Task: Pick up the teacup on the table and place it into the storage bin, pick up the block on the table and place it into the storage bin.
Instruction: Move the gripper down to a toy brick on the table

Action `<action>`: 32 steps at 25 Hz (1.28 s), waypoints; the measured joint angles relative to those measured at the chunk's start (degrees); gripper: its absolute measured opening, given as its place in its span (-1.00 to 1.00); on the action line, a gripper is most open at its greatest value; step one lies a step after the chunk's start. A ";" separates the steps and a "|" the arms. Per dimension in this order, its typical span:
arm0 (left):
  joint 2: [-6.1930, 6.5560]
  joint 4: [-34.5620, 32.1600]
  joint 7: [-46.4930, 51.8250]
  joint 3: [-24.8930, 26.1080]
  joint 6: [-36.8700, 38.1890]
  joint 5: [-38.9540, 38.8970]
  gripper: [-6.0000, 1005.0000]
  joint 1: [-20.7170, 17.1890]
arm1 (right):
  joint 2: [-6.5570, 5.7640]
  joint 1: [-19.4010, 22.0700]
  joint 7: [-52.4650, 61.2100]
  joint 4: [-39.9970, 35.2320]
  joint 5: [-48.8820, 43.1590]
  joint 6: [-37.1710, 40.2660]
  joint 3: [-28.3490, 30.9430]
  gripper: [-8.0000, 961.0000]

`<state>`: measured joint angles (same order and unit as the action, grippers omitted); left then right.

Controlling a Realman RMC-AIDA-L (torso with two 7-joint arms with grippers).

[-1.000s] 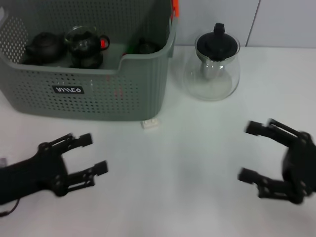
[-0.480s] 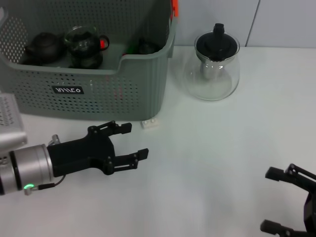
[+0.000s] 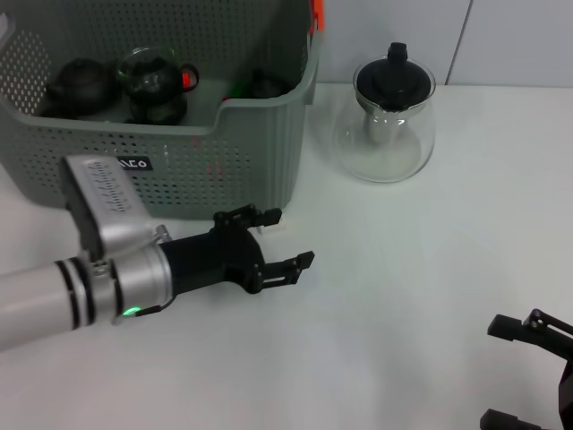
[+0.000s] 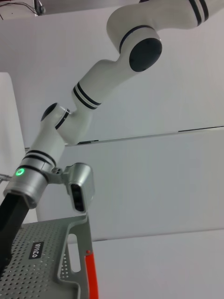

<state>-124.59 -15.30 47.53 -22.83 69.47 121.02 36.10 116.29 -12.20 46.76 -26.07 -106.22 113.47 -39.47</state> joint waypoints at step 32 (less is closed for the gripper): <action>-0.12 6.45 -5.50 -0.65 -13.18 -4.57 0.61 2.56 | 0.25 -0.37 0.00 0.15 0.32 0.09 1.07 0.97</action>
<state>-124.72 -8.85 42.03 -23.47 56.29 116.46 38.66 116.54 -12.56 46.76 -25.93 -105.91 113.56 -38.40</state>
